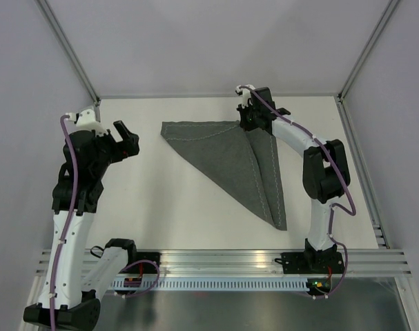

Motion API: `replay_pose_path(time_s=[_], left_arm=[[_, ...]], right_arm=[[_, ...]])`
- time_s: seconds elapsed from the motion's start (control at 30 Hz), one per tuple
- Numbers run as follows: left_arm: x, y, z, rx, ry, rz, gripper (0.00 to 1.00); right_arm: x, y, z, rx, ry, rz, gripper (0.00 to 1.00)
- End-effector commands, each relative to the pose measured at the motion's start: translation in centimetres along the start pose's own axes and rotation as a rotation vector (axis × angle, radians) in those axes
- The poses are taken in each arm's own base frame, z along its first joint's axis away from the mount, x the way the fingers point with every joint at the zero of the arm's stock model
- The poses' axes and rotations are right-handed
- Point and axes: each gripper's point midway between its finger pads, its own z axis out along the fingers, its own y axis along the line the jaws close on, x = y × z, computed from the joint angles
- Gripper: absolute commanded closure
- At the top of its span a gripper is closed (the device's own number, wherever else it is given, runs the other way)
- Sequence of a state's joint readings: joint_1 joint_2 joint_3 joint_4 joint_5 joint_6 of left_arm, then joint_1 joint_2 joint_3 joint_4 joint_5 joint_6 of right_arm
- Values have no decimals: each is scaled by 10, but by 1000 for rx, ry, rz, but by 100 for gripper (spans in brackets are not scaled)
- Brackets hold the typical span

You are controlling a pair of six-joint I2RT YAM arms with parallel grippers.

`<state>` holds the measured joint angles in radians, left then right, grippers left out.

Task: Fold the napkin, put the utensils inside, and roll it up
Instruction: Fold the napkin

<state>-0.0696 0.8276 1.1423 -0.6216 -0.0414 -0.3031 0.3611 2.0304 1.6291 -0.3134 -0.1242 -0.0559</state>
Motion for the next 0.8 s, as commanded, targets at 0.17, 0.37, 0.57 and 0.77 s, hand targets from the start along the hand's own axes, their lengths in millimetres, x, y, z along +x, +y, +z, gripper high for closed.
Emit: replay_pose_path(time_s=[0.17, 0.37, 0.57, 0.77], left_arm=[[-4, -7, 6, 37, -22, -13, 0], [-2, -7, 8, 39, -18, -15, 0], [-2, -7, 10, 41, -18, -16, 0], [-2, -7, 11, 40, -16, -16, 0]], right_arm=[[-21, -28, -2, 44, -75, 44, 100], [-20, -44, -4, 66, -82, 69, 100], [-20, -60, -7, 84, -91, 99, 100], [-21, -78, -10, 105, -104, 129, 100]])
